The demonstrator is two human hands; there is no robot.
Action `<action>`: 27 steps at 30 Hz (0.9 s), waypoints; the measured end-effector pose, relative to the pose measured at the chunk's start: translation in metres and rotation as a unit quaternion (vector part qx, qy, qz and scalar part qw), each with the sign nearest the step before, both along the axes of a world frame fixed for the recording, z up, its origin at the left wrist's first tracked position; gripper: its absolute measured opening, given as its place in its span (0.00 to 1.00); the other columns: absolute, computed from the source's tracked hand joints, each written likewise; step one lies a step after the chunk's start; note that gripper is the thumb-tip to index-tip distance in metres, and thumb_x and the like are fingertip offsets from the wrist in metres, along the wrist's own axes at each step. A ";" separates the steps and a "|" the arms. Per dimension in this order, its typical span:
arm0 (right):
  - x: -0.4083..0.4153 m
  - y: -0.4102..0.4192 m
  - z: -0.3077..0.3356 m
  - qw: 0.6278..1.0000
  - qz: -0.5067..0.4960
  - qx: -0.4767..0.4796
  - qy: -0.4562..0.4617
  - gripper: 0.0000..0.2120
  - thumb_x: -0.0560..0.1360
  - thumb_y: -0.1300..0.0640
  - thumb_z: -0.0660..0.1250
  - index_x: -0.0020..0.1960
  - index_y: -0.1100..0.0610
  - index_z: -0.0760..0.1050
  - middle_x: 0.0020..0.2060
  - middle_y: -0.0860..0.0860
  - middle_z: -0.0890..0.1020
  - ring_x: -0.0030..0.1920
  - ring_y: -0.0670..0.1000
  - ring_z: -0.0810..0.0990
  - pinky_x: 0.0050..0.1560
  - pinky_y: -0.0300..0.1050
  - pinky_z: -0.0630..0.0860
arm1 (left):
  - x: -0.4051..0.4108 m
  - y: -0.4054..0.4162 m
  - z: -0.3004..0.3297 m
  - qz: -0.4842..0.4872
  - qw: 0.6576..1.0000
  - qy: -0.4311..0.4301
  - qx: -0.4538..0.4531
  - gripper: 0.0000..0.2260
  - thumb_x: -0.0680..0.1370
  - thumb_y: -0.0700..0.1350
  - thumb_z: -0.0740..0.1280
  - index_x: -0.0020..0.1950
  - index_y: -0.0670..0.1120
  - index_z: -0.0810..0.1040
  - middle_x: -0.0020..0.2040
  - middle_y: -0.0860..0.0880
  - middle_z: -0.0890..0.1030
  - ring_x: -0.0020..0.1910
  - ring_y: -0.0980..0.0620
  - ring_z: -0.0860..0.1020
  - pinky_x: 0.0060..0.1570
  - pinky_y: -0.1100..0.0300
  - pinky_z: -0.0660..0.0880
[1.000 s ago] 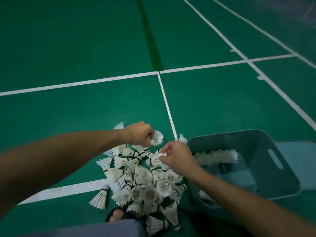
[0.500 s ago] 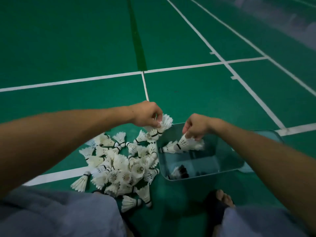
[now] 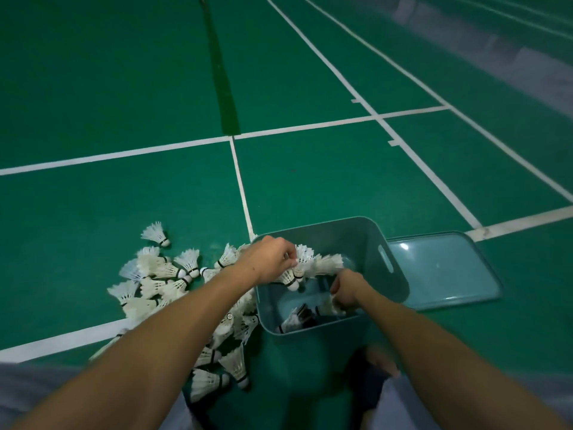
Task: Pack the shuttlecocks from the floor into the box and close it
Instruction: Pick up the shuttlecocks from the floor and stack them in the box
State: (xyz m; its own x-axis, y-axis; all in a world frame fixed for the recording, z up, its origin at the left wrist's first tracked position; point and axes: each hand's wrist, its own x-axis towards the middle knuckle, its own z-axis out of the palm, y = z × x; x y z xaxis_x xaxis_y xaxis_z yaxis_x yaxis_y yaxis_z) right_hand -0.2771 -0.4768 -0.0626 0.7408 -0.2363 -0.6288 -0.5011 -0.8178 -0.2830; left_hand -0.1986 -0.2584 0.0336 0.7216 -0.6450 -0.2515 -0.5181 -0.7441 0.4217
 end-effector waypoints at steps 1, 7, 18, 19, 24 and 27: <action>0.001 0.003 -0.002 1.000 0.001 0.013 0.016 0.10 0.74 0.66 0.73 0.54 0.60 0.83 0.50 0.55 0.85 0.48 0.54 0.84 0.50 0.45 0.83 | -0.003 -0.003 -0.006 0.003 1.000 0.002 -0.002 0.06 0.83 0.52 0.69 0.54 0.52 0.83 0.52 0.53 0.85 0.47 0.54 0.82 0.52 0.51 0.82; 0.010 0.010 -0.021 0.997 0.023 0.057 0.052 0.11 0.75 0.63 0.74 0.56 0.65 0.83 0.50 0.59 0.86 0.46 0.57 0.87 0.43 0.45 0.83 | -0.003 -0.005 -0.026 0.004 1.000 -0.011 0.012 0.06 0.83 0.54 0.69 0.55 0.54 0.84 0.51 0.55 0.85 0.46 0.55 0.83 0.47 0.55 0.81; 0.007 0.008 -0.009 0.991 0.038 0.118 0.056 0.11 0.76 0.65 0.74 0.59 0.62 0.83 0.43 0.56 0.85 0.38 0.54 0.81 0.41 0.46 0.82 | 0.001 -0.012 -0.030 0.016 1.000 0.008 0.010 0.06 0.83 0.54 0.70 0.55 0.54 0.84 0.53 0.55 0.84 0.48 0.54 0.81 0.44 0.56 0.75; 0.007 0.006 -0.004 0.991 0.025 0.127 0.029 0.11 0.76 0.65 0.73 0.58 0.61 0.83 0.45 0.56 0.85 0.39 0.54 0.81 0.40 0.44 0.81 | 0.001 -0.012 -0.030 0.014 1.000 0.011 0.012 0.06 0.83 0.53 0.69 0.55 0.54 0.84 0.53 0.55 0.84 0.48 0.55 0.81 0.43 0.57 0.75; 0.013 0.000 0.022 0.971 0.005 0.148 -0.186 0.20 0.70 0.61 0.79 0.58 0.49 0.77 0.54 0.49 0.79 0.51 0.50 0.81 0.47 0.37 0.79 | -0.001 -0.010 -0.031 0.026 0.998 -0.008 0.048 0.05 0.83 0.53 0.68 0.53 0.54 0.83 0.49 0.55 0.84 0.44 0.55 0.81 0.41 0.58 0.77; 0.010 0.014 0.038 0.967 0.124 0.066 -0.213 0.21 0.68 0.48 0.81 0.59 0.42 0.78 0.58 0.47 0.72 0.57 0.48 0.75 0.59 0.47 0.76 | -0.005 -0.014 -0.029 0.035 0.998 -0.012 0.052 0.05 0.83 0.53 0.69 0.51 0.55 0.82 0.47 0.55 0.84 0.44 0.54 0.81 0.41 0.55 0.76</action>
